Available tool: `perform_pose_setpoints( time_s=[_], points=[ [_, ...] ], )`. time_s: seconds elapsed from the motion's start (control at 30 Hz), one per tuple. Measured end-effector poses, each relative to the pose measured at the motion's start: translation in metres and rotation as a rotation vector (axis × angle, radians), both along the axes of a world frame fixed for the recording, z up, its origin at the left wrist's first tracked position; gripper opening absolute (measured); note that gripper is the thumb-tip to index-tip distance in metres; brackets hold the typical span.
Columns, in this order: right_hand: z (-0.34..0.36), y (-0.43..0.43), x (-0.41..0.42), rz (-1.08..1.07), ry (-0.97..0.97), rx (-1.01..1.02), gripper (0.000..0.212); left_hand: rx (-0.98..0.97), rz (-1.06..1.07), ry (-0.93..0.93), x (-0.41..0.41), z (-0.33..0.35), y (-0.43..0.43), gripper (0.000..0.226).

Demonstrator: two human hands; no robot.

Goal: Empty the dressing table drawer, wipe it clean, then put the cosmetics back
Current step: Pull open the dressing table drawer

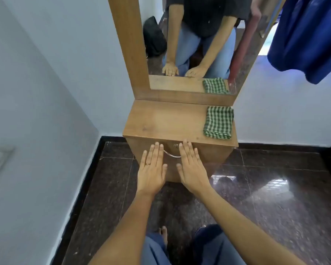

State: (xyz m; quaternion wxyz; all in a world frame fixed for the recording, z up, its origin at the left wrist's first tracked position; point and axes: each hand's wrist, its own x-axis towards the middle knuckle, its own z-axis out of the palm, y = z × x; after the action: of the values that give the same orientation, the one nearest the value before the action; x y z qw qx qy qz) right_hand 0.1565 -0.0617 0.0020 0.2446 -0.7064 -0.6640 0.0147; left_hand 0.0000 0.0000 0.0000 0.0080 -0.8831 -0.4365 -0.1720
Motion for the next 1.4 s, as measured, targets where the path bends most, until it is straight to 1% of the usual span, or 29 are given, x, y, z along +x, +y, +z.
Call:
perform_pose_setpoints(
  time_s=[0.1, 0.13, 0.27, 0.37, 0.57, 0.77, 0.9, 0.97, 1.03, 1.07, 1.13, 1.2, 1.27, 1.4],
  points=[
    [-0.013, -0.010, -0.003, 0.000, -0.059, -0.051, 0.063, -0.019, 0.012, 0.016, -0.002, -0.001, -0.011, 0.058],
    [-0.016, -0.012, -0.006, 0.000, -0.069, -0.097, 0.064, -0.034, 0.011, 0.047, -0.003, -0.002, -0.015, 0.058],
    [-0.013, -0.004, -0.008, -0.015, -0.057, -0.200, 0.069, -0.064, 0.017, 0.080, -0.009, 0.003, -0.021, 0.057],
    [-0.005, 0.002, -0.011, -0.027, 0.013, -0.284, 0.066, -0.080, 0.013, 0.077, -0.014, 0.006, -0.025, 0.057],
    [0.008, -0.001, -0.017, -0.069, 0.058, -0.294, 0.059, -0.111, 0.055, -0.008, -0.018, 0.019, -0.032, 0.057],
    [0.005, -0.044, -0.039, -0.060, 0.075, -0.300, 0.060, -0.084, 0.045, -0.029, -0.028, 0.032, -0.042, 0.057],
    [0.005, -0.085, -0.057, 0.019, 0.075, -0.329, 0.063, -0.057, 0.045, -0.038, -0.044, 0.036, -0.054, 0.058],
    [0.008, -0.105, -0.064, 0.064, 0.123, -0.338, 0.063, -0.055, 0.025, -0.026, -0.055, 0.035, -0.062, 0.058],
    [0.019, -0.124, -0.070, 0.115, 0.204, -0.284, 0.059, -0.059, 0.017, -0.003, -0.065, 0.036, -0.069, 0.059],
    [0.026, -0.131, -0.072, 0.153, 0.216, -0.218, 0.056, -0.071, 0.014, 0.005, -0.069, 0.037, -0.072, 0.059],
    [0.035, -0.141, -0.073, 0.186, 0.208, -0.005, 0.046, -0.091, 0.010, 0.011, -0.077, 0.040, -0.077, 0.059],
    [0.043, -0.138, -0.070, 0.130, 0.202, 0.142, 0.036, -0.110, 0.021, 0.000, -0.084, 0.043, -0.081, 0.059],
    [0.055, -0.129, -0.067, 0.034, 0.233, 0.140, 0.034, -0.145, 0.050, -0.032, -0.090, 0.045, -0.085, 0.060],
    [0.058, -0.118, -0.066, -0.076, 0.272, -0.017, 0.027, -0.223, 0.095, -0.111, -0.101, 0.049, -0.103, 0.056]
  ],
)
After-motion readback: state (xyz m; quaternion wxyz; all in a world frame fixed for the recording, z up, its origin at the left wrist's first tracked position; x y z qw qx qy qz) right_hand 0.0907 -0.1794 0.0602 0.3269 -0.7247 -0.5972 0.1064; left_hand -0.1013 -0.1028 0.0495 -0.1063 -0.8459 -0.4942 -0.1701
